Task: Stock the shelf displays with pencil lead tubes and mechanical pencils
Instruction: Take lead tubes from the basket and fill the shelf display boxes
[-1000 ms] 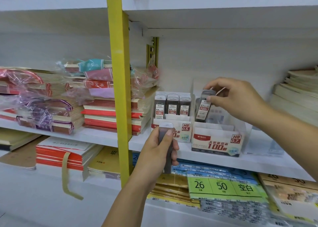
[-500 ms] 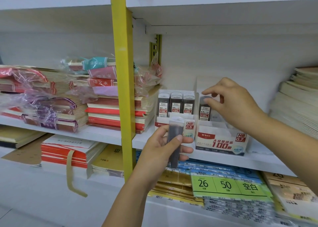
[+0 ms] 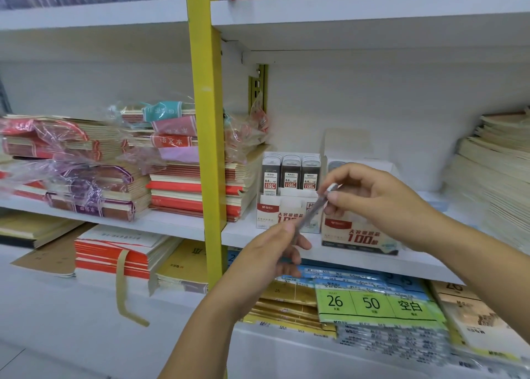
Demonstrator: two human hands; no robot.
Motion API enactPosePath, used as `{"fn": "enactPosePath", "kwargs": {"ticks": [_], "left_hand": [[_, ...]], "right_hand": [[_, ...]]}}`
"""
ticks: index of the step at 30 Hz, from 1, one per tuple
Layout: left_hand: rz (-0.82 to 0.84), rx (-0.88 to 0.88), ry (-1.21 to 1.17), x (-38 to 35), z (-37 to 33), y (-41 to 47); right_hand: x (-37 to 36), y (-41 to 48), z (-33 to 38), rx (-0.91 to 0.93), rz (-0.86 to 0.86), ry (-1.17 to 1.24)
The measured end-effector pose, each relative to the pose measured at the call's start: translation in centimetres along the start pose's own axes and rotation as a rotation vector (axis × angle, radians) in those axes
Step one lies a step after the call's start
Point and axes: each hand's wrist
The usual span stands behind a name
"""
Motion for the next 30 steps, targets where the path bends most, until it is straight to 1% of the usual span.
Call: {"fn": "enactPosePath", "kwargs": {"ticks": [4,8,10,13,16,18,20,22,23,25,30], "left_hand": [[-0.117,-0.099,0.082,-0.2,0.2,0.2],[-0.204,-0.153,0.069,-0.9,0.4,0.5],[-0.224,-0.162,0.071,-1.1,0.5,0.7],[-0.237,-0.18,0.071,-1.4,0.4,0.9],[-0.286,-0.209,0.155,-1.5,0.4,1.2],[-0.423,-0.281,0.3,-0.9,0.5,1.6],[-0.61,-0.366,0.542,0.0,0.7,2.0],[-0.726,-0.408,0.782,0.9,1.0,2.2],[-0.737,-0.409,0.853,1.3,1.3,2.3],[-0.717,-0.409,0.906,1.7,2.0,2.4],[-0.669,-0.388,0.876,2.6,3.6,2.7]], "right_hand": [[-0.1,-0.6,-0.6,-0.04,-0.064,0.01],[-0.5,-0.8,-0.7,-0.07,-0.208,0.227],[-0.4,-0.8,-0.7,-0.081,-0.215,0.233],[-0.3,-0.9,-0.9,-0.082,-0.185,0.139],[0.1,-0.4,-0.8,-0.024,-0.208,0.068],[0.6,0.7,-0.1,0.065,-0.28,0.011],[0.9,2.3,0.6,0.169,-0.338,-0.03],[0.4,4.1,1.2,0.246,-0.337,-0.165],[-0.1,5.0,1.3,0.271,-0.323,-0.246],[-1.2,6.6,1.2,0.307,-0.272,-0.39],[-3.4,9.6,0.1,0.277,-0.089,-0.628]]}}
Point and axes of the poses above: each hand's wrist, its own y-axis towards the middle knuckle, its own x-axis out of the back of the hand, z = x × y, and after that the axes turned 8 degrees about x, right-handed
